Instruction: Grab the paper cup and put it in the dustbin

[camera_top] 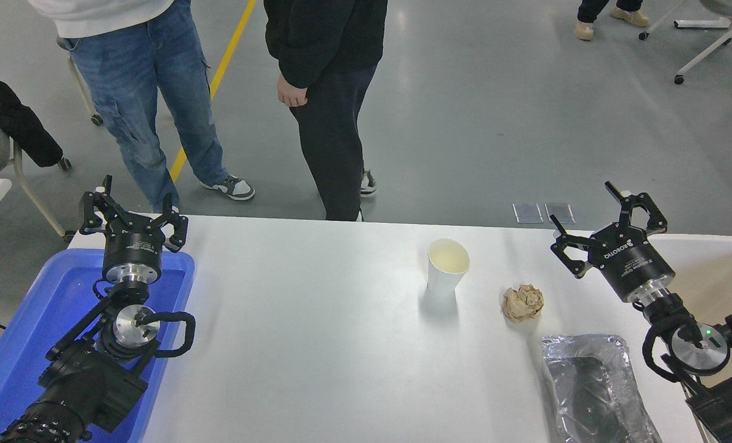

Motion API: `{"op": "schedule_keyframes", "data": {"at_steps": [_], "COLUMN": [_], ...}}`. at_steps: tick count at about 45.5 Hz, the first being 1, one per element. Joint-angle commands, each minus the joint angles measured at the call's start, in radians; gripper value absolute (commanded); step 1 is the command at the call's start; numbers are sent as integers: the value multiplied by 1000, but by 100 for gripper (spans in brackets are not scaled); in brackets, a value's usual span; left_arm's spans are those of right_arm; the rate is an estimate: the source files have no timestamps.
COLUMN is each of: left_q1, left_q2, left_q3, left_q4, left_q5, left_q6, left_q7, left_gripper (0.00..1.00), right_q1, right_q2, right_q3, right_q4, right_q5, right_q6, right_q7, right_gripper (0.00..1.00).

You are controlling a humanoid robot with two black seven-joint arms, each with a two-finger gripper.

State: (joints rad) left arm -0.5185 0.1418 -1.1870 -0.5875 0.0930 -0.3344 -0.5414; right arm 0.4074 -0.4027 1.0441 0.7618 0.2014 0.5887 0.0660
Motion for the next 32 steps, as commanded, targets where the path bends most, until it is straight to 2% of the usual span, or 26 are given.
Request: {"op": "schedule_keyframes", "data": {"at_steps": [1,32], "left_q1": [0,0], "left_q2": [-1,-2], "left_q3": [0,-6], "left_q4": [0,0], "left_q5": [-1,-1], "left_q6": [0,0], "left_q7": [1,0], "left_gripper": [99,99], "right_q1": [37,113], "right_q2": [19,64], "right_q3": [-9,-24], "right_q4": [-53,-142], "right_q5": [-5,-13], "right_q6": [-9,-12], "right_q7": [0,0], "right_gripper": [100,100]}}
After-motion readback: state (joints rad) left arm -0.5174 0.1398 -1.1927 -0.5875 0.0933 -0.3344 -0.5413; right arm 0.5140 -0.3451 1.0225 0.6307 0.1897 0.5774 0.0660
